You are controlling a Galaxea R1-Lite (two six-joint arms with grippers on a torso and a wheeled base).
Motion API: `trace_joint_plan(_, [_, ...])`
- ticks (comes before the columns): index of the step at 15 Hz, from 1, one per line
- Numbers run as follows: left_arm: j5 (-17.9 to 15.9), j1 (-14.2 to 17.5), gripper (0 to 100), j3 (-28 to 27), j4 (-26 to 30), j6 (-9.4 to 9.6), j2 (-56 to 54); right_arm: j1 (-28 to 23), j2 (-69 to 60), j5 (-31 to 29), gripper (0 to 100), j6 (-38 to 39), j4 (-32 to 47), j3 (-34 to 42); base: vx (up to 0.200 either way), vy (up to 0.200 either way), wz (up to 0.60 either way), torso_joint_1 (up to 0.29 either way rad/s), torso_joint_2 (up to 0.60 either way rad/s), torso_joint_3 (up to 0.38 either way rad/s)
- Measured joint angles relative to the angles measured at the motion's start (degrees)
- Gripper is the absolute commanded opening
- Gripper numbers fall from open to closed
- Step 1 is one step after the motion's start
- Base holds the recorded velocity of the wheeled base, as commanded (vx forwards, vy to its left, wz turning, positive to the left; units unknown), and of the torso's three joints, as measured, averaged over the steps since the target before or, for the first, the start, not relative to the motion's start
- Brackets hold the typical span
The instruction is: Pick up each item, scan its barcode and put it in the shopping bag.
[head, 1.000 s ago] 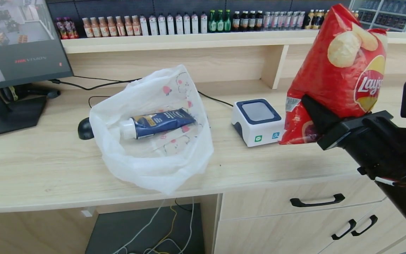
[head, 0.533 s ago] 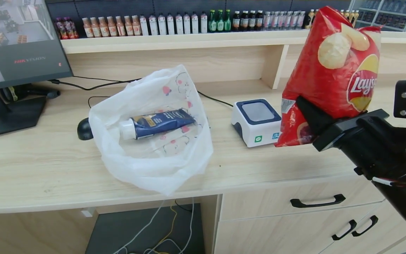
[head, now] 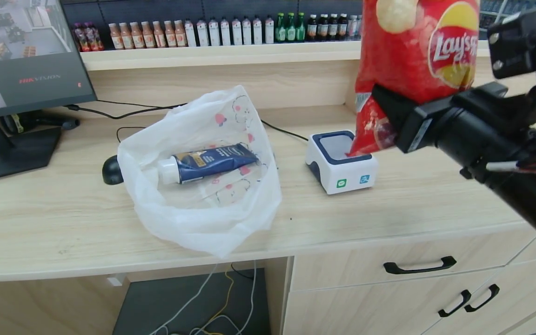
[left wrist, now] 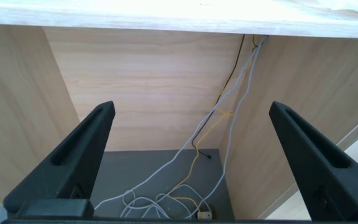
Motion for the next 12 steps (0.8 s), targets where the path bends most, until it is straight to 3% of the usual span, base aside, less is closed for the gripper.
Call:
trace_joint_plan(2, [0.05, -0.05, 100, 0.00, 0.00, 0.00, 0.00, 2.97, 0.00, -4.73, 0, -1.15, 5.80, -6.96, 0.000, 0.000, 0.00, 0.000, 0.00, 0.000])
trace_joint_plan(5, [0.00, 0.00, 100, 0.00, 0.00, 0.00, 0.00, 6.91, 0.99, -6.35, 0, -1.39, 6.86, -10.23, 0.000, 0.000, 0.00, 0.000, 0.00, 0.000])
trace_joint_plan(8, [0.02, -0.02, 100, 0.00, 0.00, 0.00, 0.00, 8.07, 3.34, -7.77, 0, -1.15, 8.13, -12.97, 0.000, 0.000, 0.00, 0.000, 0.00, 0.000])
trace_joint_plan(12, [0.02, 0.00, 100, 0.00, 0.00, 0.00, 0.00, 8.61, 6.56, -14.38, 0, 0.71, 19.13, -19.61, 0.000, 0.000, 0.00, 0.000, 0.00, 0.000])
